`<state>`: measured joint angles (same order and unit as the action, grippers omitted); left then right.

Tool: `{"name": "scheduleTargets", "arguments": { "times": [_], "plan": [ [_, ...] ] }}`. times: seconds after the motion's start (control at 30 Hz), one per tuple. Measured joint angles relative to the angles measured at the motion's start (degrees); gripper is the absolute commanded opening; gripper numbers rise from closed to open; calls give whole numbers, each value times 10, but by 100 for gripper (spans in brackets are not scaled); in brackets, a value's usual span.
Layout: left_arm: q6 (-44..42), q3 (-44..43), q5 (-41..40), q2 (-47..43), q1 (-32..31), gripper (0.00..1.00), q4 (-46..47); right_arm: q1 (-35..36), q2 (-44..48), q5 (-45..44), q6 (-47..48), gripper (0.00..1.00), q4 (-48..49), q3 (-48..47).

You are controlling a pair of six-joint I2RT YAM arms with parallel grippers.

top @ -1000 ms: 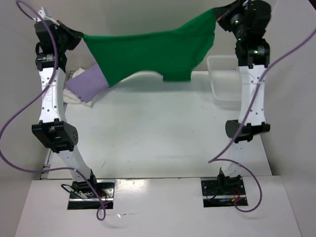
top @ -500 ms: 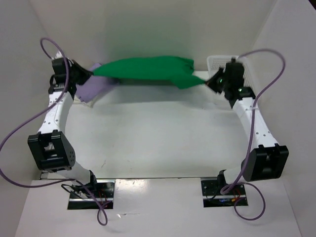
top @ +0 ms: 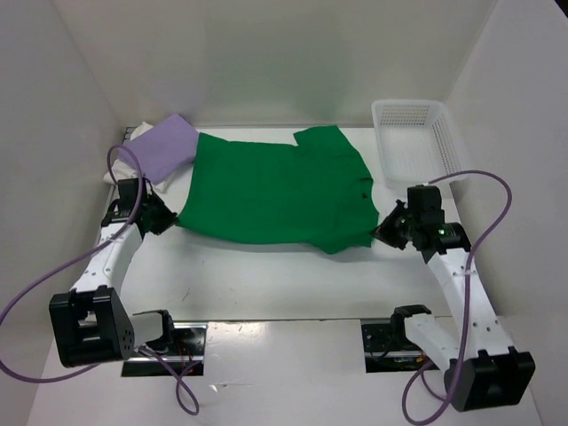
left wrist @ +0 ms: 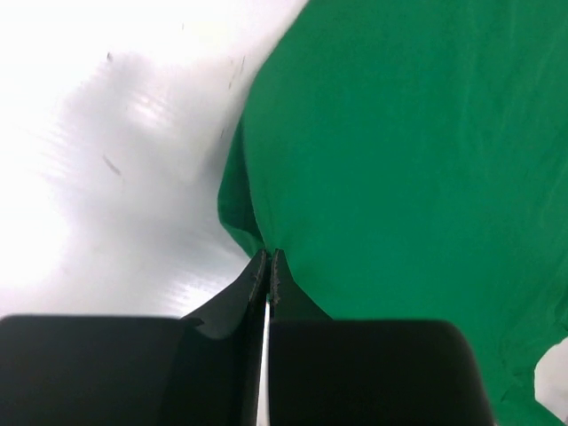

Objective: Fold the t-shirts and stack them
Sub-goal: Flatten out the tshirt, then fold the flattened tshirt in 1/3 of the way

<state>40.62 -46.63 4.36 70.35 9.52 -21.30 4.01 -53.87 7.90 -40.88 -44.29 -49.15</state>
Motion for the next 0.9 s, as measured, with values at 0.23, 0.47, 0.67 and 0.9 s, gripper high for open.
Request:
{"name": "scheduleTargets", "arguments": {
  "times": [0.23,0.47,0.67,0.9],
  "plan": [
    [-1,2,21,-37,0,0,-63,17,94,-1,-20,0,-143,-23],
    [0,-9,32,-13,0,0,-65,17,37,-15,-29,0,-118,-26],
    [8,-49,34,105,0,0,-5,12,-163,-27,-22,0,-2,-36],
    [21,-124,34,195,0,0,31,-5,-308,-59,0,1,59,-164]
  ]
}}
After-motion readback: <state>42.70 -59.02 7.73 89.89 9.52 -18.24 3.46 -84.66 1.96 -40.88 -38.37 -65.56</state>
